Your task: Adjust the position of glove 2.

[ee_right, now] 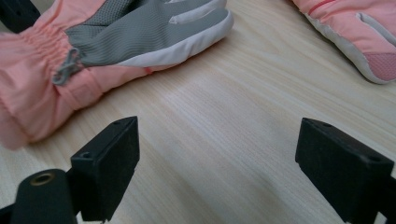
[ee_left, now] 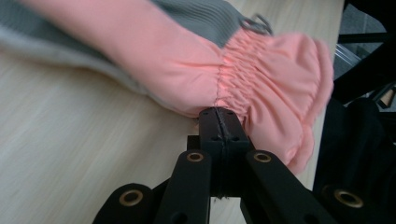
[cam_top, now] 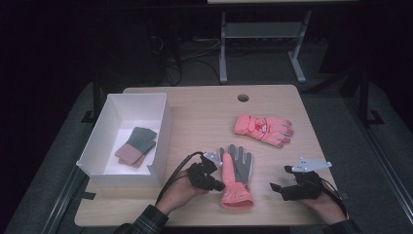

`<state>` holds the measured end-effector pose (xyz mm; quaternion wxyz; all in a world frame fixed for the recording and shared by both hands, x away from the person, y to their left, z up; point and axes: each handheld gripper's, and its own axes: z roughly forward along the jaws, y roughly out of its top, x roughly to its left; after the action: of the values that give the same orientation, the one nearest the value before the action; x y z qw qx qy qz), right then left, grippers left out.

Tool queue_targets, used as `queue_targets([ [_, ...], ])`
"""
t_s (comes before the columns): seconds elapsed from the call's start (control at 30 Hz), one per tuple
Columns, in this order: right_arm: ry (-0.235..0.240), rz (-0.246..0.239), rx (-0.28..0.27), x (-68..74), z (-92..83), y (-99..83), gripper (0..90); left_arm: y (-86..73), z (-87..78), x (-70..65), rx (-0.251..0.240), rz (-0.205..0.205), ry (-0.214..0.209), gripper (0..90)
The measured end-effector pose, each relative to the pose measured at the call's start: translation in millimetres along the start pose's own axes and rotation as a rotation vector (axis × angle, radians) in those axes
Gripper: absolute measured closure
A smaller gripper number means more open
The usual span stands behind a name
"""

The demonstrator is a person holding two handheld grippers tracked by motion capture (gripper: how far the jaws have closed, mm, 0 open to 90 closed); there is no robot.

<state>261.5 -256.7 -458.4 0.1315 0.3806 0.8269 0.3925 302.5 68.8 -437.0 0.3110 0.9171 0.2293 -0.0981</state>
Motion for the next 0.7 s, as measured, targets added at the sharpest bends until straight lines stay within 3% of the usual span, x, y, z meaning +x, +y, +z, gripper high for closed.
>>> queue_targets([
  [0.33,-0.006,0.003,0.004,-1.4,-0.2,-1.5,13.5,15.8,14.8,-4.4,-0.011,0.034,-0.021,90.0],
  [0.7,-0.033,0.025,-0.005,-9.5,-14.3,-12.6,13.5,37.0,33.2,-5.9,-0.015,0.056,-0.032,90.0],
])
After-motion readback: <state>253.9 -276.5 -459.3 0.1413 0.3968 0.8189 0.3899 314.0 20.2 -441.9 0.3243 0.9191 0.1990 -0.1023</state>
